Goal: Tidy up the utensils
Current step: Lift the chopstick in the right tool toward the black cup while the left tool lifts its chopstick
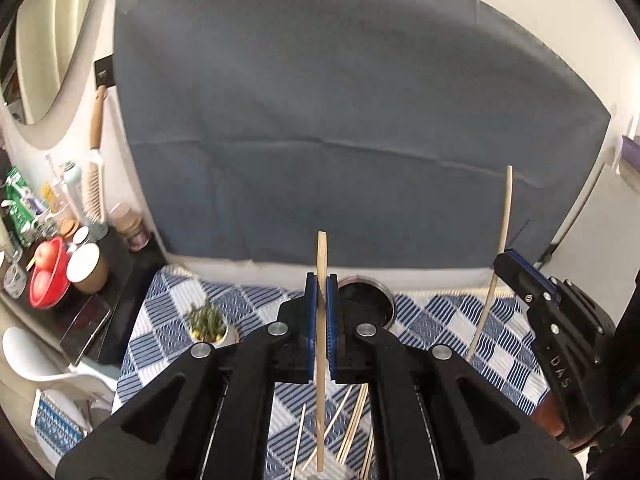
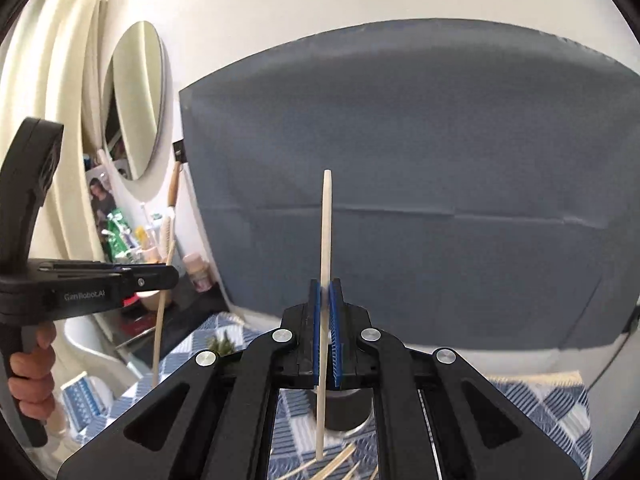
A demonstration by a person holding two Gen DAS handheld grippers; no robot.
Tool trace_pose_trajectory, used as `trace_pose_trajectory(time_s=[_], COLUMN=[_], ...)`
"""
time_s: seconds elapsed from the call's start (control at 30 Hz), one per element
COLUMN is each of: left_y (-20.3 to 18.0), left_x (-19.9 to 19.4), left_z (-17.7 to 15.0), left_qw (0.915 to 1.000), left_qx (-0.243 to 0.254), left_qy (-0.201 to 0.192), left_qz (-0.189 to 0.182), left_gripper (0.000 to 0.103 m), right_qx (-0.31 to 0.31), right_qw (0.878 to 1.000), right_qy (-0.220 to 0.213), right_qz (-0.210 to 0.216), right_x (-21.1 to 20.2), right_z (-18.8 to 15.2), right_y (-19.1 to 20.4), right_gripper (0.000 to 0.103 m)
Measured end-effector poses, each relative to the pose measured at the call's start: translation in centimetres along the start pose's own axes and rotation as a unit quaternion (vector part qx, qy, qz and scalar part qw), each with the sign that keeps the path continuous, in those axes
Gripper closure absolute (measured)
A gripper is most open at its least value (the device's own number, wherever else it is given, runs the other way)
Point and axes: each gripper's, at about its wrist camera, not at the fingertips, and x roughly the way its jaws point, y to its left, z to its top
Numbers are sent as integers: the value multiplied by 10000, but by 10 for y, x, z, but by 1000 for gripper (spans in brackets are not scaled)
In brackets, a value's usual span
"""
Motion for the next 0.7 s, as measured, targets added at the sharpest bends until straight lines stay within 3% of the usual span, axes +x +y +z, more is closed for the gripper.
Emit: trace_pose_trajectory(time_s=[0.4, 0.7], left_y=[9, 16], left_x=[67, 135], left_z=[52, 65], left_qw=[9986, 9943], left_qx=[-167, -422], left_qy=[-184, -194], left_qz=[-474, -960], left_gripper=[98, 98], right_qx=[41, 396], right_qw=[9995, 9989], right_qy=[-273, -31], right_qz=[131, 236], right_x=[64, 129], right_z=[26, 8], right_y=[-22, -38], right_gripper=[98, 98])
